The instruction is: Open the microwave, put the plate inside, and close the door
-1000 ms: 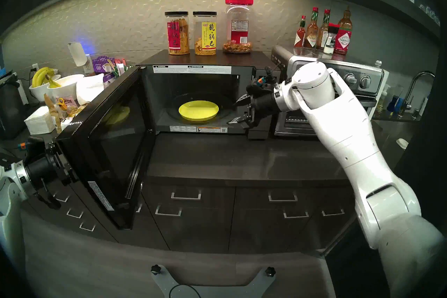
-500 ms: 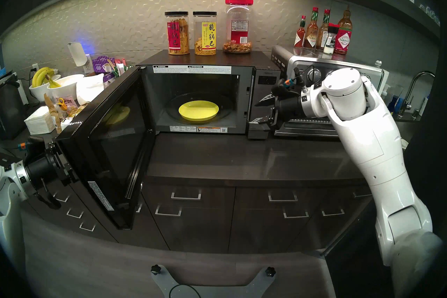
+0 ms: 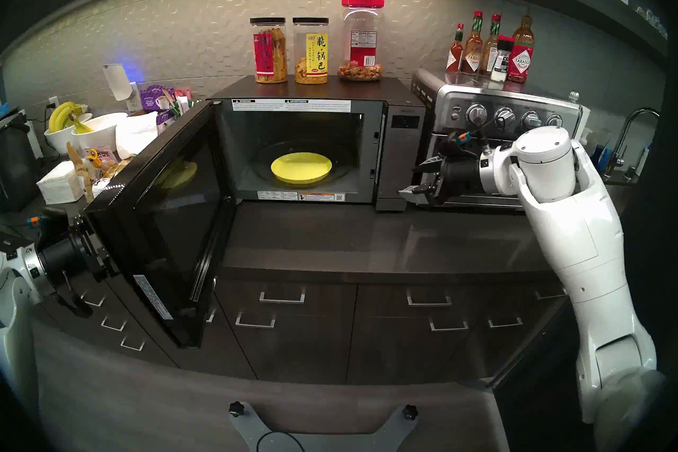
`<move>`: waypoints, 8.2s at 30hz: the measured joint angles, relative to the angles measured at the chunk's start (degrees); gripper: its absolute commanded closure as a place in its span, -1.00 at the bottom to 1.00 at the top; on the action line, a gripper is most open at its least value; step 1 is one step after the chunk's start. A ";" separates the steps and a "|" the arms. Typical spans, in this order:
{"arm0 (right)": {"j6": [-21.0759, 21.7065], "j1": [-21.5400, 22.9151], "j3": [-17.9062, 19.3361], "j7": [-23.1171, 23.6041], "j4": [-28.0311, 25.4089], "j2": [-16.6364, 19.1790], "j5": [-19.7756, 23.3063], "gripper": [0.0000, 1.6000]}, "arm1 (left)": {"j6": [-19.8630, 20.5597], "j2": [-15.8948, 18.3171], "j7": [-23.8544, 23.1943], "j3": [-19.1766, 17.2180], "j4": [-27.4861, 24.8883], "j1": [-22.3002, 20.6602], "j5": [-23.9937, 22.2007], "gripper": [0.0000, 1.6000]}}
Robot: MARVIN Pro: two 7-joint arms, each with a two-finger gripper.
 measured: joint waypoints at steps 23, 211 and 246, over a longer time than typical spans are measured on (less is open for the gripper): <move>-5.68 -7.39 9.11 10.80 1.50 4.50 5.48 -1.00 | 0.09 -0.07 -0.08 -0.02 0.00 -0.07 0.08 -1.00; -6.82 -8.68 10.49 10.92 3.05 3.11 5.50 -1.00 | 19.28 -6.35 45.47 51.36 23.21 -47.22 18.16 -1.00; -6.77 -8.68 10.49 10.93 3.06 3.11 5.50 -1.00 | 13.81 -7.33 45.37 52.96 32.16 -52.20 21.89 -1.00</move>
